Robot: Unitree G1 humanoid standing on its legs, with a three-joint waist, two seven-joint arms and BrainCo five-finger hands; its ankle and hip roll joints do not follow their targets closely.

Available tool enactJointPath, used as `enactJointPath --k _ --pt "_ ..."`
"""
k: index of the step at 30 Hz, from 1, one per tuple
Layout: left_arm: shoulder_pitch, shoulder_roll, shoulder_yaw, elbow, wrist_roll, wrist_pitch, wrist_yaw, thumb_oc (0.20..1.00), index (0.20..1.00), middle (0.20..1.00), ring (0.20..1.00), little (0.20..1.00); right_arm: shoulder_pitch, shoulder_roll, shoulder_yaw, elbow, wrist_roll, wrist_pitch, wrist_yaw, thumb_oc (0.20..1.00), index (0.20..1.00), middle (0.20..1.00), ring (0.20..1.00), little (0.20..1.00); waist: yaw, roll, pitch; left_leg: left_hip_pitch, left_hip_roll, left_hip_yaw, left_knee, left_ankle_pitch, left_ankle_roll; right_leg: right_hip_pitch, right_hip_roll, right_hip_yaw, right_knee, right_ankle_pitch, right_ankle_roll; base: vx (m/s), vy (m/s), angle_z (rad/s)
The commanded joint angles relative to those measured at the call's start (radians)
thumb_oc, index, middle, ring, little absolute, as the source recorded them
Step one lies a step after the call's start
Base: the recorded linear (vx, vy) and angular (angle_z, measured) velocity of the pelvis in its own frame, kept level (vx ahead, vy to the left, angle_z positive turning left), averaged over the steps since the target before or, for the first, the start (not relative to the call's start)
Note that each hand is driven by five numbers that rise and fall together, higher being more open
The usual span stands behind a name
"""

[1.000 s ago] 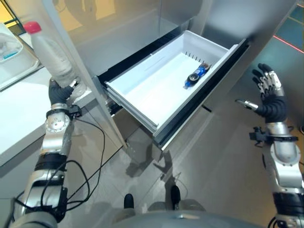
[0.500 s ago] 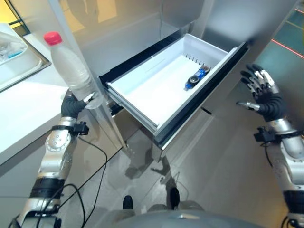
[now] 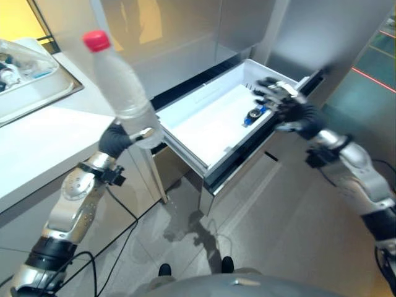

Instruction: Take the drinks into the refrigerator

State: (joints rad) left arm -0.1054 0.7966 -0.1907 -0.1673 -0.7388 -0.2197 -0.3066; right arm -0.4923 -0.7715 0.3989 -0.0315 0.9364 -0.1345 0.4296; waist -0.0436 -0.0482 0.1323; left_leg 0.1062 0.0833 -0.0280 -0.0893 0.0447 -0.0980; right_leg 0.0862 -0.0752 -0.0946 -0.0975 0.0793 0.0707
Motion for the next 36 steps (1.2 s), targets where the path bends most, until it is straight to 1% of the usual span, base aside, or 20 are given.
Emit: enactJointPath --k 1,6,10,12,16,19,24,28,32,34,36 --pt "-0.144 0.015 0.001 -0.074 -0.103 -0.056 -0.037 0.200 0.200 0.200 0.200 0.200 -0.087 0.035 0.019 0.027 0.063 -0.014 0.015 1.000 1.000 1.000 1.000 1.000 0.016 0.001 -0.059 0.054 -0.087 -0.026 0.009 -0.121 0.091 0.065 0.028 -0.066 0.030 -0.117 -0.009 -0.01 0.007 0.09" --pt "-0.152 0.011 -0.045 -0.079 -0.117 -0.043 -0.059 0.200 0.200 0.200 0.200 0.200 -0.106 0.113 0.077 0.058 0.056 0.002 0.027 1.000 1.000 1.000 1.000 1.000 0.021 0.002 -0.065 0.063 -0.092 -0.027 0.014 -0.126 0.096 0.069 0.023 -0.066 0.040 -0.120 -0.008 0.00 0.005 0.02" --pt "-0.148 0.005 -0.069 -0.080 -0.117 -0.032 -0.074 0.200 0.200 0.200 0.200 0.200 -0.118 0.124 0.110 0.059 0.029 0.015 0.046 1.000 1.000 1.000 1.000 1.000 0.024 0.002 -0.070 0.066 -0.093 -0.026 0.017 -0.130 0.098 0.073 0.021 -0.068 0.041 -0.122 -0.007 0.00 0.000 0.00" --pt "-0.151 0.007 -0.084 -0.081 -0.121 -0.029 -0.079 0.200 0.200 0.200 0.200 0.200 -0.140 0.126 0.124 0.070 0.018 0.007 0.044 1.000 1.000 1.000 1.000 1.000 0.027 0.001 -0.070 0.067 -0.093 -0.025 0.018 -0.131 0.099 0.075 0.020 -0.068 0.042 -0.122 -0.006 0.00 0.000 0.00" --pt "-0.167 0.009 -0.116 -0.084 -0.136 -0.022 -0.089 0.200 0.200 0.200 0.200 0.200 -0.175 0.159 0.131 0.077 0.011 -0.015 0.024 1.000 1.000 1.000 1.000 1.000 0.032 0.002 -0.067 0.067 -0.094 -0.023 0.023 -0.134 0.100 0.075 0.018 -0.066 0.042 -0.122 -0.004 0.00 0.000 0.00" --pt "-0.172 0.010 -0.134 -0.091 -0.153 -0.010 -0.106 0.200 0.200 0.200 0.200 0.200 -0.195 0.174 0.120 0.083 0.000 -0.030 0.011 1.000 1.000 1.000 1.000 1.000 0.035 0.003 -0.064 0.067 -0.095 -0.022 0.024 -0.135 0.102 0.077 0.017 -0.065 0.041 -0.123 -0.002 0.00 0.000 0.00" --pt "-0.194 0.057 -0.194 -0.108 -0.164 0.009 -0.141 0.200 0.200 0.200 0.200 0.200 -0.251 0.186 0.129 0.135 -0.015 -0.046 -0.015 1.000 1.000 1.000 1.000 1.000 0.043 0.004 -0.062 0.068 -0.095 -0.019 0.027 -0.138 0.103 0.079 0.014 -0.063 0.039 -0.121 0.001 0.00 0.000 0.00" --pt "-0.199 0.072 -0.215 -0.108 -0.169 0.013 -0.150 0.200 0.200 0.200 0.200 0.200 -0.274 0.199 0.146 0.155 -0.019 -0.050 -0.020 1.000 1.000 1.000 1.000 1.000 0.045 0.006 -0.062 0.070 -0.095 -0.015 0.029 -0.140 0.104 0.081 0.014 -0.061 0.038 -0.122 0.002 0.00 0.000 0.00" --pt "-0.199 0.081 -0.231 -0.112 -0.162 0.017 -0.156 0.200 0.200 0.200 0.200 0.200 -0.266 0.217 0.161 0.151 -0.012 -0.039 -0.011 1.000 1.000 1.000 1.000 1.000 0.045 0.007 -0.065 0.074 -0.095 -0.014 0.029 -0.142 0.104 0.087 0.014 -0.057 0.036 -0.123 0.002 0.00 0.000 0.00" --pt "-0.209 0.081 -0.230 -0.104 -0.148 0.011 -0.151 0.200 0.200 0.200 0.200 0.200 -0.237 0.213 0.189 0.110 0.006 -0.006 0.024 1.000 1.000 1.000 1.000 1.000 0.041 0.004 -0.065 0.078 -0.093 -0.015 0.029 -0.142 0.102 0.090 0.016 -0.057 0.037 -0.126 0.000 0.00 0.000 0.00" --pt "-0.208 0.081 -0.227 -0.102 -0.142 0.008 -0.150 0.200 0.200 0.200 0.200 0.200 -0.228 0.202 0.197 0.090 0.011 0.004 0.039 1.000 1.000 1.000 1.000 1.000 0.039 0.003 -0.066 0.079 -0.092 -0.016 0.029 -0.143 0.101 0.090 0.016 -0.059 0.039 -0.127 -0.001 0.00 0.000 0.00"
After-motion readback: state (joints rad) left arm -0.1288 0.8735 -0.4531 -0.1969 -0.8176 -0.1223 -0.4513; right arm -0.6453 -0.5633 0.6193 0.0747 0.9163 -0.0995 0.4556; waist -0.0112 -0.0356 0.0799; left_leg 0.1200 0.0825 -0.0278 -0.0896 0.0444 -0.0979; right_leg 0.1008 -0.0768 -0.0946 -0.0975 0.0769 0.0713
